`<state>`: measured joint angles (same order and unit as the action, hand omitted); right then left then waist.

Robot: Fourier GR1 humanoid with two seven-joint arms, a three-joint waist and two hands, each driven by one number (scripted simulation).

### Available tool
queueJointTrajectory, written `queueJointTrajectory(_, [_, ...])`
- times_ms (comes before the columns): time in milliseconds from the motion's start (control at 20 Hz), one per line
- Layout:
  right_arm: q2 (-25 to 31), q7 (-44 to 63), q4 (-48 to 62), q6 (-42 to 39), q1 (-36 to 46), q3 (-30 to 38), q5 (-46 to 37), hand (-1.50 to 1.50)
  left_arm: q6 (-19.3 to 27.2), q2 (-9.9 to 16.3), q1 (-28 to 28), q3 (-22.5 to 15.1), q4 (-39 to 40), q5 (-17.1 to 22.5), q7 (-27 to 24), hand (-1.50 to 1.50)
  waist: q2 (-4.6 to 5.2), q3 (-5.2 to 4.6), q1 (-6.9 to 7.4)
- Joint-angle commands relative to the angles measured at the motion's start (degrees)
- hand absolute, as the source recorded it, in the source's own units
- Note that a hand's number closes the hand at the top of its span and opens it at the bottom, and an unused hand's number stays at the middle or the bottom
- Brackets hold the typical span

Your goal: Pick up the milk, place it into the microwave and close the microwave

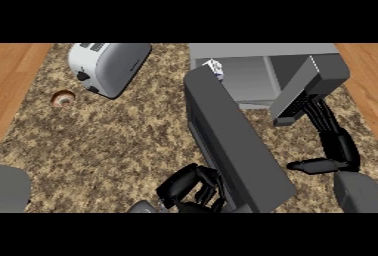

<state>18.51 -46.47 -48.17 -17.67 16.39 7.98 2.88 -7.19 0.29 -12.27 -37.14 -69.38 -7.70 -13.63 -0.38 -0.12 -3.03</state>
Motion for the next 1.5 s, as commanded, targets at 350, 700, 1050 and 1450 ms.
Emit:
queueJointTrajectory(350, [4.1,8.0,-16.2,-11.7,-6.6,1.4,10.9,-1.5,24.5,-0.3,-13.2,-19.0,6.8,16.6,3.4,1.5,0.64,-0.1,-2.63])
queueJointTrajectory(700, [7.6,12.8,-20.9,-15.7,-4.9,1.4,15.3,-1.5,34.7,-0.2,-18.9,-18.1,6.3,25.8,0.9,1.5,1.06,-0.23,-5.49])
queueJointTrajectory(1050, [9.3,18.0,-25.8,-20.5,-2.6,-1.8,18.9,-1.5,39.2,-0.3,-25.4,-17.2,9.2,32.1,-3.0,1.5,1.81,-0.26,-8.26])
queueJointTrajectory(1450, [10.8,23.1,-29.4,-22.1,0.2,-2.0,24.6,-1.5,42.5,-0.3,-32.5,-14.1,14.4,39.3,-2.8,1.5,2.71,-0.23,-11.75])
